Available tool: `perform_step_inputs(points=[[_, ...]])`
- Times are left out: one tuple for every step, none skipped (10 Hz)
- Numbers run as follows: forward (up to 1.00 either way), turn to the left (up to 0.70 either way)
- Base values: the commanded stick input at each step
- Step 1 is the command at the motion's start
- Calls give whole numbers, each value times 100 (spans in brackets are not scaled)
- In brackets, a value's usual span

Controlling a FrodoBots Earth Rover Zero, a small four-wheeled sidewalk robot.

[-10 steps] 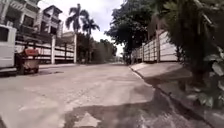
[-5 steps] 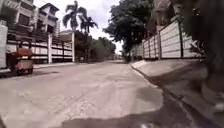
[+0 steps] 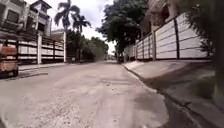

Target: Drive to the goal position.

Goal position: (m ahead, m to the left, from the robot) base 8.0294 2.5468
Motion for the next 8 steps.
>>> perform_step_inputs(points=[[70,0],[70,0],[70,0],[70,0],[70,0],[70,0],[70,0],[70,0]])
